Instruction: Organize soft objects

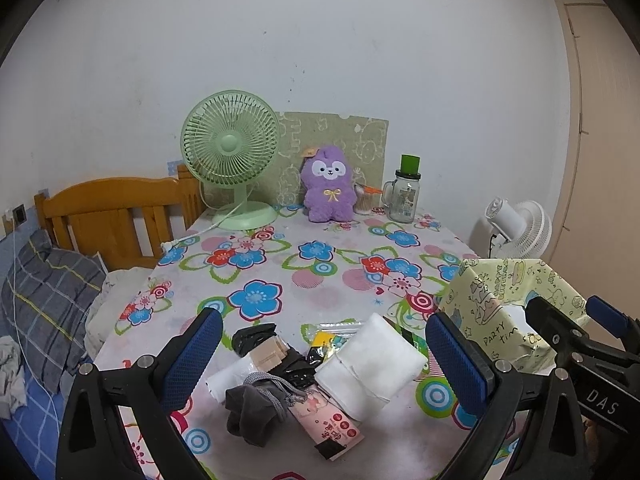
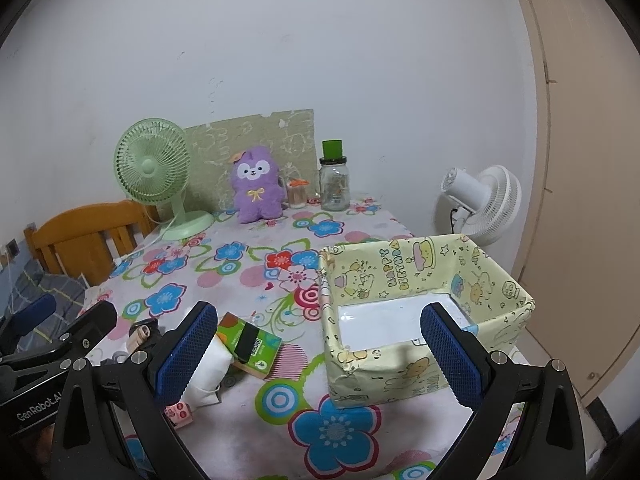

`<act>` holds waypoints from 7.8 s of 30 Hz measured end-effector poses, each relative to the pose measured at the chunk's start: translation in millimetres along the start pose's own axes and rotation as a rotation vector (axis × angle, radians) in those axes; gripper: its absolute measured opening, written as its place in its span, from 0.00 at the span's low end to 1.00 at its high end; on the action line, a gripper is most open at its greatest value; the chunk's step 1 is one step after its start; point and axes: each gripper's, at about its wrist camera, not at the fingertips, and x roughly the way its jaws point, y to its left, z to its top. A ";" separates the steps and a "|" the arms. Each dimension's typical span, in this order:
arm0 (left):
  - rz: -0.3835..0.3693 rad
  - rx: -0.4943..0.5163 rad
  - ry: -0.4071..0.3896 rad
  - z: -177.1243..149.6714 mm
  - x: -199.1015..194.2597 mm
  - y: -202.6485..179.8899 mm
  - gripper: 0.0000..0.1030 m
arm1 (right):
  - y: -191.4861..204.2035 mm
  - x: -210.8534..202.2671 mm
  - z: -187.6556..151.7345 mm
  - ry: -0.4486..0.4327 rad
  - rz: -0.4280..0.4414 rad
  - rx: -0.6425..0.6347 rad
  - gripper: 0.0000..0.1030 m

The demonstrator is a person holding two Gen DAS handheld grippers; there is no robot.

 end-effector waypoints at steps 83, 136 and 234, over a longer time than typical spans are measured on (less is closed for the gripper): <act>0.032 0.003 0.311 -66.0 92.7 65.0 0.47 | 106.3 108.9 -49.9 0.281 0.135 -0.162 0.34; -0.072 0.130 0.143 23.7 33.4 -29.3 0.42 | 42.8 34.0 29.0 0.136 0.082 -0.101 0.33; -0.288 0.256 0.201 27.6 94.4 -164.0 0.96 | -84.8 64.6 44.8 0.146 -0.099 0.031 0.95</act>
